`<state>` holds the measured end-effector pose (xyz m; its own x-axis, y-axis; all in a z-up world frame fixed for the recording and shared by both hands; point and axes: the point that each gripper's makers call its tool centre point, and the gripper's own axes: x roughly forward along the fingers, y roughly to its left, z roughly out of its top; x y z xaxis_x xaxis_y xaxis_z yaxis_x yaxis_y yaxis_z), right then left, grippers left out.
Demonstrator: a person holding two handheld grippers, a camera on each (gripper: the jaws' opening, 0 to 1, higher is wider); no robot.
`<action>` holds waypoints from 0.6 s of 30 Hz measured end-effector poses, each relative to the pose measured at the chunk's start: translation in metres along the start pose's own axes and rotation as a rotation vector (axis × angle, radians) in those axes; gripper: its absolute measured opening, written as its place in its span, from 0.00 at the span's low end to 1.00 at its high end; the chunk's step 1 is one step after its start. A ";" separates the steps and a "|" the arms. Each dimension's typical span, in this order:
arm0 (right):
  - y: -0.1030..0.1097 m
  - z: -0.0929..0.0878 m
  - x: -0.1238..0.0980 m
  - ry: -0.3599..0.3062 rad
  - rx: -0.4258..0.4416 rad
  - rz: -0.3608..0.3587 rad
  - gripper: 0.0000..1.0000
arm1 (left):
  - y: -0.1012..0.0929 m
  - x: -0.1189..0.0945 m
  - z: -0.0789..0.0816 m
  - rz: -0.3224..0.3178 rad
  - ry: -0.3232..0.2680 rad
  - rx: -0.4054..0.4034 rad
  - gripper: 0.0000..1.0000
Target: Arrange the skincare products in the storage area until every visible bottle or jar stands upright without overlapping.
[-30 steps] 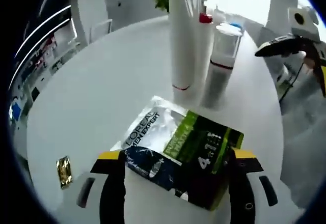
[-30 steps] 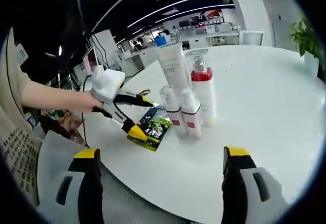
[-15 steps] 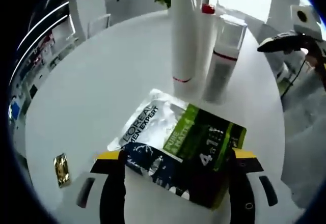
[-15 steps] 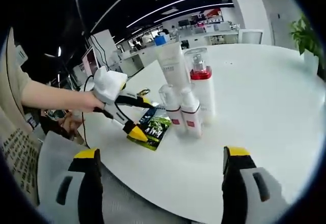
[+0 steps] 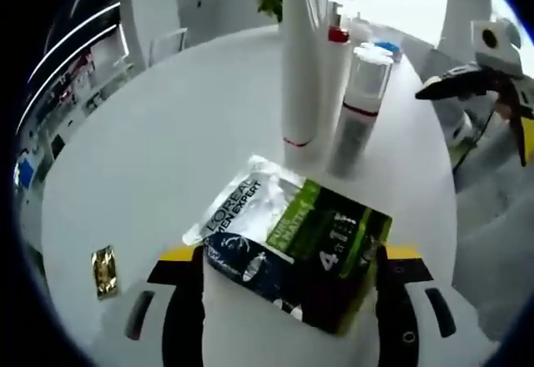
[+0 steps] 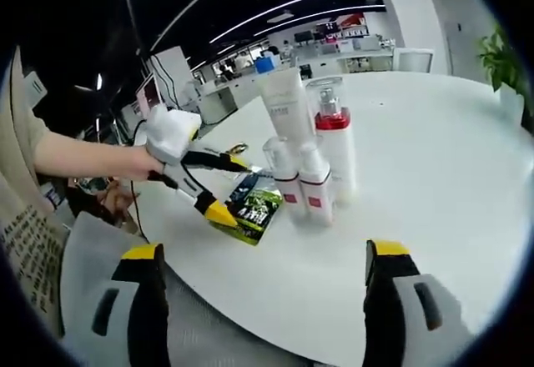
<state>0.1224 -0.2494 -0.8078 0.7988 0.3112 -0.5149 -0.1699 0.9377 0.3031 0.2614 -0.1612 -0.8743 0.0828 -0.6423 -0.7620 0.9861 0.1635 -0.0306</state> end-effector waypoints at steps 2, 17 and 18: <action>0.001 0.000 0.000 0.003 -0.005 0.003 0.99 | 0.000 -0.007 -0.002 0.013 -0.014 -0.029 0.84; 0.011 -0.002 0.002 0.011 -0.038 0.040 0.99 | -0.010 -0.060 -0.054 0.114 -0.052 -0.248 0.97; 0.011 -0.002 0.002 0.011 -0.039 0.043 0.99 | -0.012 -0.066 -0.057 0.122 -0.062 -0.265 0.96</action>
<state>0.1205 -0.2380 -0.8072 0.7836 0.3527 -0.5114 -0.2264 0.9287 0.2937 0.2356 -0.0779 -0.8605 0.2149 -0.6495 -0.7294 0.8970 0.4266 -0.1156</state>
